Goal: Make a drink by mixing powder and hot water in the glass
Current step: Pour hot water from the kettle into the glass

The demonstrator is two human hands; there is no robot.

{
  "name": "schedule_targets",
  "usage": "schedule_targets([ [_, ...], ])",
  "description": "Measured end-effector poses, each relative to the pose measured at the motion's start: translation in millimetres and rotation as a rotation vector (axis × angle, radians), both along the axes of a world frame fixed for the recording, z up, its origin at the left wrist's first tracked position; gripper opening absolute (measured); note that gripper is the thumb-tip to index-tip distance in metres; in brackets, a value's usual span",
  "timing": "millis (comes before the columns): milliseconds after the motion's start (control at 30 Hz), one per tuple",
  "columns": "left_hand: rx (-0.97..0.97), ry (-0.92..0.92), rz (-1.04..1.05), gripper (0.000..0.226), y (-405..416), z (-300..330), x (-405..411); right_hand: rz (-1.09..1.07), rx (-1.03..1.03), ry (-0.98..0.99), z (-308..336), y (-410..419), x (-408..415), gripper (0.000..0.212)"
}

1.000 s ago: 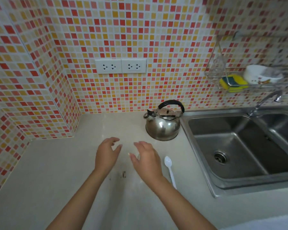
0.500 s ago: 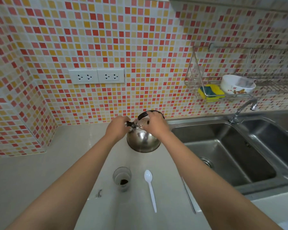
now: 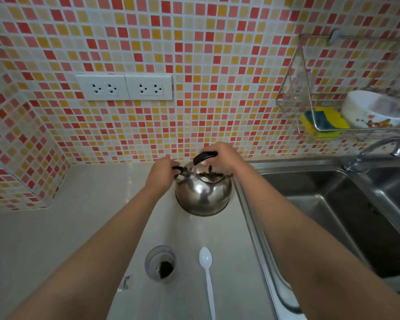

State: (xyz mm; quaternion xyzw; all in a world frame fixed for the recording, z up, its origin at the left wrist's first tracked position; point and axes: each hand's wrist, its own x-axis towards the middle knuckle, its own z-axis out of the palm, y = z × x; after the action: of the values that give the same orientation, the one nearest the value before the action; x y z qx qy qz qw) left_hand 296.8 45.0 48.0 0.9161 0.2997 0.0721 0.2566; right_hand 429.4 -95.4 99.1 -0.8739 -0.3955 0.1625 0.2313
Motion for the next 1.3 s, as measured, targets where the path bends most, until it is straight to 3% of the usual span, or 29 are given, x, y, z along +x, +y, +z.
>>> schedule_targets([
  [133,0.015,0.005,-0.005,0.019,-1,0,0,-0.015,0.109,0.119,0,-3,2,0.041],
  [300,0.04,0.043,-0.036,0.023,-4,11,-4,-0.008,0.172,0.127,-1,-4,0,0.037],
  [500,0.066,-0.045,-0.077,0.025,-9,49,-17,0.011,0.264,0.121,33,-17,-4,0.035],
  [767,0.13,-0.038,-0.176,0.032,-37,102,-62,0.164,0.186,-0.003,91,-46,-39,0.037],
  [1300,0.06,0.156,-0.228,0.036,-100,83,-148,0.384,-0.086,-0.224,98,-89,-151,0.032],
])
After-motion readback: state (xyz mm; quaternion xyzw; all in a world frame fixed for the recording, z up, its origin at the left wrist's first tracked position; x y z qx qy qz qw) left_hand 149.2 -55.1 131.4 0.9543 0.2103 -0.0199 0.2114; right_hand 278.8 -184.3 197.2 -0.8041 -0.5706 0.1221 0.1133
